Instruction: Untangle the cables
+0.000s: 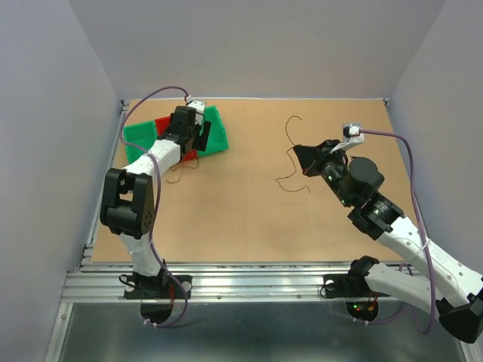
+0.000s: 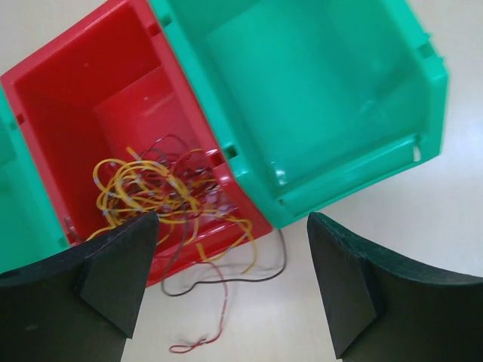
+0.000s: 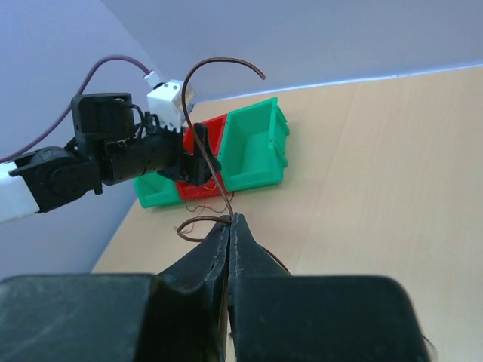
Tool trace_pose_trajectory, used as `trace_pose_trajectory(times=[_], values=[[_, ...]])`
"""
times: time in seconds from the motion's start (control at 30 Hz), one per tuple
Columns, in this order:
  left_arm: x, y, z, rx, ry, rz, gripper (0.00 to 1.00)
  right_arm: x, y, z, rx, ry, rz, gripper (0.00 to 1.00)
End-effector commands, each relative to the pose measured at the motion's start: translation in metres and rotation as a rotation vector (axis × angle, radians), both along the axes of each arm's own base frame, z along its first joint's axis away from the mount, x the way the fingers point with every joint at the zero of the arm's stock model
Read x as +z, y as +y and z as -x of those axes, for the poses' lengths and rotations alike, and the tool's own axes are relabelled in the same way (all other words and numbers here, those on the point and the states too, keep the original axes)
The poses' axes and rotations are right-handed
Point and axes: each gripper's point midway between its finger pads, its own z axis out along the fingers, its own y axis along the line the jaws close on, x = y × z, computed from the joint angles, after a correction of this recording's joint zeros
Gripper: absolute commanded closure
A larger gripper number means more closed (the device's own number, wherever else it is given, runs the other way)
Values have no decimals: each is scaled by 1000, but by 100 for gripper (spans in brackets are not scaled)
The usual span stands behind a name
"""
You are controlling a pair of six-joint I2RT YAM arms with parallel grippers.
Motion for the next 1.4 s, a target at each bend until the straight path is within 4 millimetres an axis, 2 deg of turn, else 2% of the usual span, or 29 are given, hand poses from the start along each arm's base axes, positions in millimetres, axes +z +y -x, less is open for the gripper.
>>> trace_pose_trajectory(times=[0.0, 0.23, 0.33, 0.37, 0.4, 0.47, 0.5, 0.57, 0.6, 0.63, 0.67, 0.7, 0.73, 0.77, 0.8, 0.83, 0.9, 0.93, 0.97, 1.0, 1.03, 1.07, 1.13, 1.2, 1.23, 1.27, 1.3, 1.33, 1.37], values=[[36, 35, 0, 31, -62, -21, 9, 2, -5, 0, -22, -37, -1, 99], [28, 57, -7, 44, -50, -33, 9, 4, 14, -6, 41, -24, 12, 99], [20, 60, -19, 43, -31, -48, 9, 17, 26, -9, 87, -36, 6, 100], [16, 60, -21, 44, -22, -50, 10, 14, 29, -10, 93, -29, 14, 99], [13, 61, -24, 45, -15, -57, 11, 24, 31, -12, 98, -42, 4, 99], [2, 64, -30, 62, 12, -78, 19, 25, 43, -18, 127, -39, 12, 99], [-10, 67, -32, 68, 39, -82, 21, 40, 49, -20, 143, -63, -2, 100], [-13, 66, -36, 65, 52, -79, 26, 37, 67, -31, 187, -65, 13, 100], [-21, 66, -37, 64, 69, -83, 28, 52, 73, -34, 201, -91, 1, 100], [-22, 66, -38, 64, 73, -84, 30, 53, 80, -38, 216, -95, 3, 99], [-24, 66, -38, 67, 79, -86, 34, 43, 96, -47, 255, -78, 19, 99], [-27, 68, -39, 71, 85, -93, 42, 57, 102, -51, 269, -107, 3, 99], [-29, 68, -39, 72, 88, -95, 42, 56, 108, -55, 282, -102, 5, 99], [-30, 69, -38, 72, 92, -96, 52, 50, 121, -63, 311, -100, 5, 99], [-32, 71, -38, 80, 95, -96, 55, 51, 128, -67, 325, -106, 1, 100], [-32, 74, -40, 93, 96, -95, 64, 69, 133, -70, 337, -150, -27, 100], [-34, 77, -39, 101, 107, -78, 74, 63, 147, -82, 351, -147, -35, 100], [-33, 78, -40, 92, 108, -57, 88, 78, 149, -85, 350, -189, -63, 100], [-33, 77, -40, 89, 109, -43, 96, 79, 153, -89, 351, -198, -72, 99], [-30, 76, -41, 85, 104, -29, 100, 73, 160, -96, 357, -195, -76, 99], [-27, 76, -41, 78, 98, -17, 100, 86, 164, -97, 369, -240, -99, 99], [-23, 77, -41, 75, 87, -5, 100, 87, 168, -100, 376, -254, -104, 99], [-4, 73, -41, 58, 41, 19, 100, 83, 178, -111, 380, -266, -121, 99], [9, 73, -40, 62, -17, 26, 100, 91, 183, -118, 378, -297, -141, 99], [30, 71, -38, 48, -67, 43, 100, 91, 187, -122, 375, -303, -146, 99], [35, 69, -34, 36, -92, 56, 100, 82, 192, -132, 368, -296, -145, 99], [42, 69, -30, 30, -105, 67, 100, 83, 195, -136, 362, -304, -150, 100], [66, 67, -27, 16, -164, 82, 100, 94, 196, -139, 355, -325, -165, 99], [68, 62, -21, -11, -170, 104, 100, 94, 198, -144, 347, -326, -170, 99]])
